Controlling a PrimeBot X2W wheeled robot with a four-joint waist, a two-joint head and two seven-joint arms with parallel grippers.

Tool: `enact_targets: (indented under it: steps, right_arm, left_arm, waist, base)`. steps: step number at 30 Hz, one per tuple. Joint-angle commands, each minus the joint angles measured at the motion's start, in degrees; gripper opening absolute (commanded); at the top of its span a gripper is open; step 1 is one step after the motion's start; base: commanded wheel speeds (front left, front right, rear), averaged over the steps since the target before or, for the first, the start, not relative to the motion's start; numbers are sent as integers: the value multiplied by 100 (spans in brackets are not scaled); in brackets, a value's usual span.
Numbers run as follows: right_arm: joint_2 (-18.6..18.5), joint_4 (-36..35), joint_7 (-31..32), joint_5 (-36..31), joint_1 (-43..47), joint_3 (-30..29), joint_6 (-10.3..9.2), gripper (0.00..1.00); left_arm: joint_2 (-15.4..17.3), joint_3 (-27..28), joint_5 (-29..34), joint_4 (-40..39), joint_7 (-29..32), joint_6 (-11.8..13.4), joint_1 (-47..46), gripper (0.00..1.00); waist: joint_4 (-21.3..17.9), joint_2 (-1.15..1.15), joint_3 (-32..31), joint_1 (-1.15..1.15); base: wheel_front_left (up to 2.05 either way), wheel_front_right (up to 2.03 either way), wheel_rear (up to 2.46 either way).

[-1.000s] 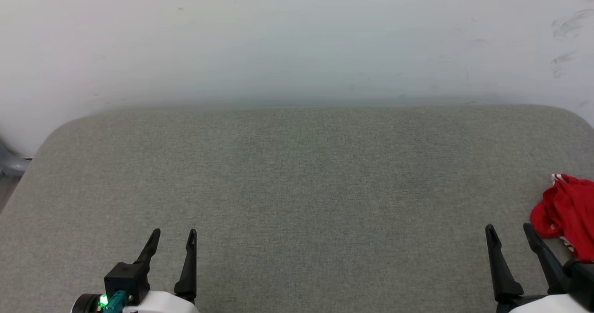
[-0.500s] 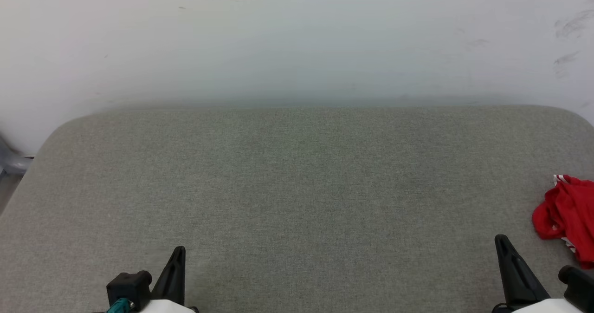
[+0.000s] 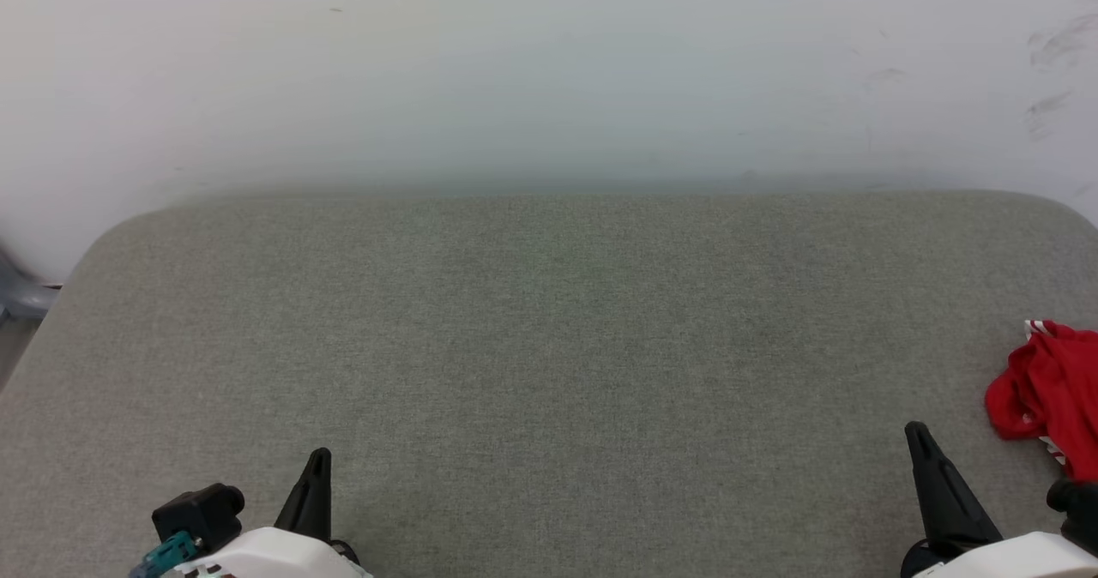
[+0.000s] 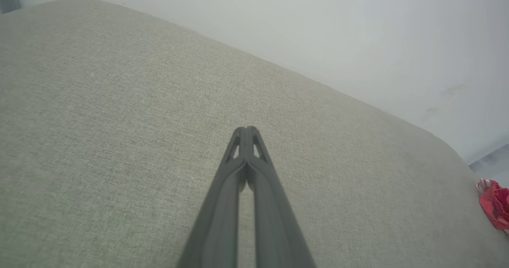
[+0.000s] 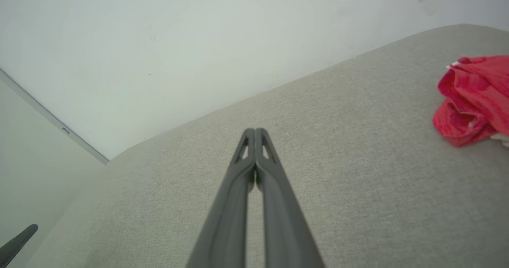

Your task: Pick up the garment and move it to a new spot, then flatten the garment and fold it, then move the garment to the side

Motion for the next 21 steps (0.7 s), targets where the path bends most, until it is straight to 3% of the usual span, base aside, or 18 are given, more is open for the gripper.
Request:
enact_targets:
  steps: [1, 21]
  right_arm:
    - [-57, -12, 3, 252, -195, 10, -1, 0]
    - [-105, 516, 65, 2117, -605, 53, -2, 0]
  left_arm:
    - [-19, 111, -197, -57, 45, -66, -201, 0]
    - [-359, 646, -1725, 53, 495, -458, -401, 0]
  waist:
    - [0, 0, 4, 0]
    - [-4, 0, 64, 0]
  base:
    - [0, 0, 0]
    - [0, 0, 0]
